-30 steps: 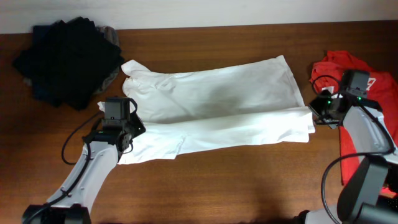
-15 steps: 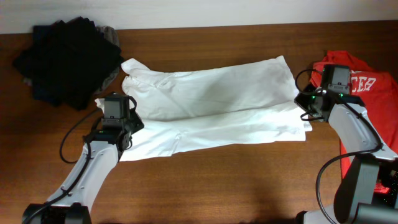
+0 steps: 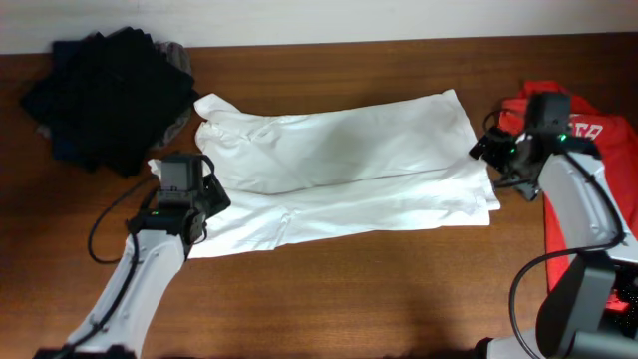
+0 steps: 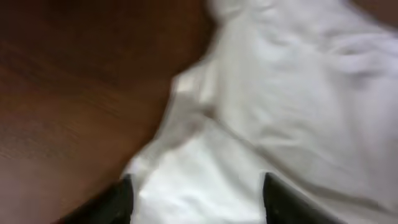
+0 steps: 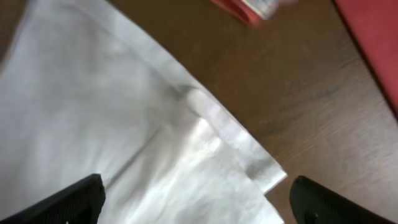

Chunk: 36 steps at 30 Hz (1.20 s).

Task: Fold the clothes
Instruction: 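Lay the folded hem down and release both grippers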

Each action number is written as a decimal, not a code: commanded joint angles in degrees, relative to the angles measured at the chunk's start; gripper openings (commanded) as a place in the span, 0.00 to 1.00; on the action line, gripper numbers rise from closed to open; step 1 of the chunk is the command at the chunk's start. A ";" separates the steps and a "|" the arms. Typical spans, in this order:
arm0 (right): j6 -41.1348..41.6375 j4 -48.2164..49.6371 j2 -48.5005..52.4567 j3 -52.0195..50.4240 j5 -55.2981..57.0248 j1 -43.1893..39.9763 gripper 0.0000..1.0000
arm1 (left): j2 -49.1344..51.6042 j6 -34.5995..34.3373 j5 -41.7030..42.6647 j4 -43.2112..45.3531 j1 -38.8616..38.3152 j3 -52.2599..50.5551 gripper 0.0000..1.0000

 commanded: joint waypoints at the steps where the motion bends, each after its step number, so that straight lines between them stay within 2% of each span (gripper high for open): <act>1: -6.95 -2.10 -0.66 2.36 -8.31 1.66 0.30 | -1.92 6.56 12.13 -1.20 -0.33 2.10 0.11; 2: -6.95 -3.10 -0.44 2.27 -8.17 2.51 0.15 | -1.27 6.56 12.96 -2.10 -0.68 2.10 0.05; 3: -6.91 -3.93 -0.13 1.88 -7.56 3.61 0.05 | -0.33 6.54 13.40 -3.19 -1.18 2.10 0.01; 4: -6.93 -4.20 0.31 1.20 -6.93 4.79 0.04 | 1.01 6.54 13.42 -4.37 -1.77 2.10 0.01; 8: -6.93 -4.55 2.86 -0.24 -5.84 8.26 0.04 | 8.04 6.54 13.81 -6.16 -3.48 2.10 0.01; 15: -6.93 -4.57 8.48 -0.39 -4.13 9.14 0.04 | 16.94 5.60 13.62 -4.85 -3.41 2.10 0.01; 22: -6.86 -4.74 15.82 -0.52 -3.93 9.11 0.04 | 17.88 3.43 5.62 -5.92 -3.39 2.10 0.01; 26: -6.38 -4.85 16.81 -0.55 -2.36 9.14 0.04 | 17.88 -2.62 -0.72 -9.49 -3.04 2.10 0.01; 31: -3.10 -7.21 17.14 -0.55 3.45 9.11 0.04 | 17.88 -6.88 -0.83 -12.48 0.46 2.10 0.01; 36: -1.40 -8.22 17.20 -1.70 3.85 9.11 0.04 | 17.88 -8.72 -0.42 -16.26 4.63 2.10 0.01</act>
